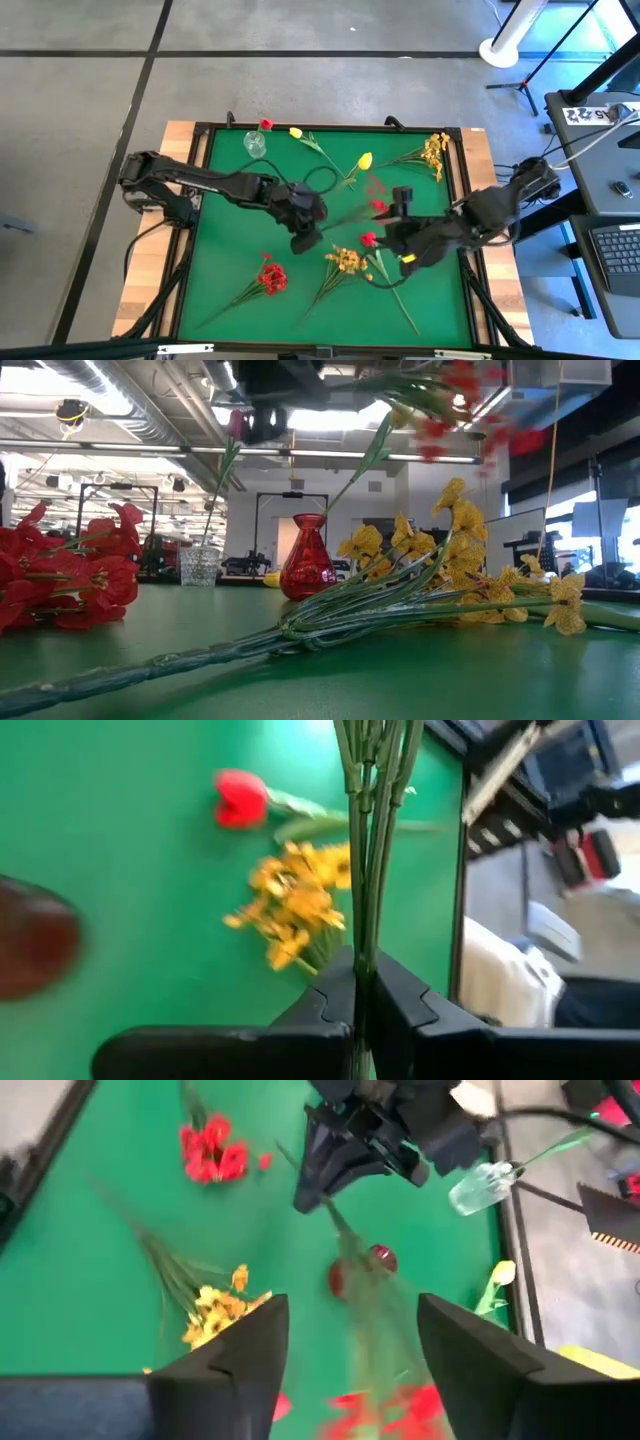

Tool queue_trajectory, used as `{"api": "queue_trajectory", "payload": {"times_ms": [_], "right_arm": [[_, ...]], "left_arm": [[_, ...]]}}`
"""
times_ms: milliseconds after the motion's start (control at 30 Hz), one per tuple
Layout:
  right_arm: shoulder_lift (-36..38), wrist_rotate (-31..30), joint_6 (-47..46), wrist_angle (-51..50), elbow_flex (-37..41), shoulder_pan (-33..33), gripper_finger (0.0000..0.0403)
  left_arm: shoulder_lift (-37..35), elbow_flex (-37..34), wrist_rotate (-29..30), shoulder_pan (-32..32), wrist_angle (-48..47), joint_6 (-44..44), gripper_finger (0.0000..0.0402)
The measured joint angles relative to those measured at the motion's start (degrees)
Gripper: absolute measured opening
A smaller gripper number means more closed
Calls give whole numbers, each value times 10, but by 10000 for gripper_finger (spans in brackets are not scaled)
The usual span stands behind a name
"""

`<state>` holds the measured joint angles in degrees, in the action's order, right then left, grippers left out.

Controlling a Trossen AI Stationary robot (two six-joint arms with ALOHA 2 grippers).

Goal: Sort flowers into vase by color
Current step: Put the right red flowers into the transparent flower vase

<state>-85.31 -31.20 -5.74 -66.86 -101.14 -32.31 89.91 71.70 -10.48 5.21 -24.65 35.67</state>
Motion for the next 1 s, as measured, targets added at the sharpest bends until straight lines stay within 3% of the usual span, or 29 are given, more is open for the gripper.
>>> {"api": "queue_trajectory", "payload": {"times_ms": [233,433,667,833,1000], "right_arm": [[11,-147,-3,-36,-62,-82,226],[32,-270,-15,-37,-64,-148,212],[32,-306,-34,-30,-48,-173,209],[34,-326,-50,2,30,-172,209],[53,-317,-89,52,115,-157,209]], "left_arm": [[-133,0,141,32,-27,-68,5],[-243,0,345,80,-19,-177,4],[-310,-56,541,85,96,-324,4],[-362,-163,561,38,248,-416,4],[-424,-275,505,-29,416,-490,4]]}}
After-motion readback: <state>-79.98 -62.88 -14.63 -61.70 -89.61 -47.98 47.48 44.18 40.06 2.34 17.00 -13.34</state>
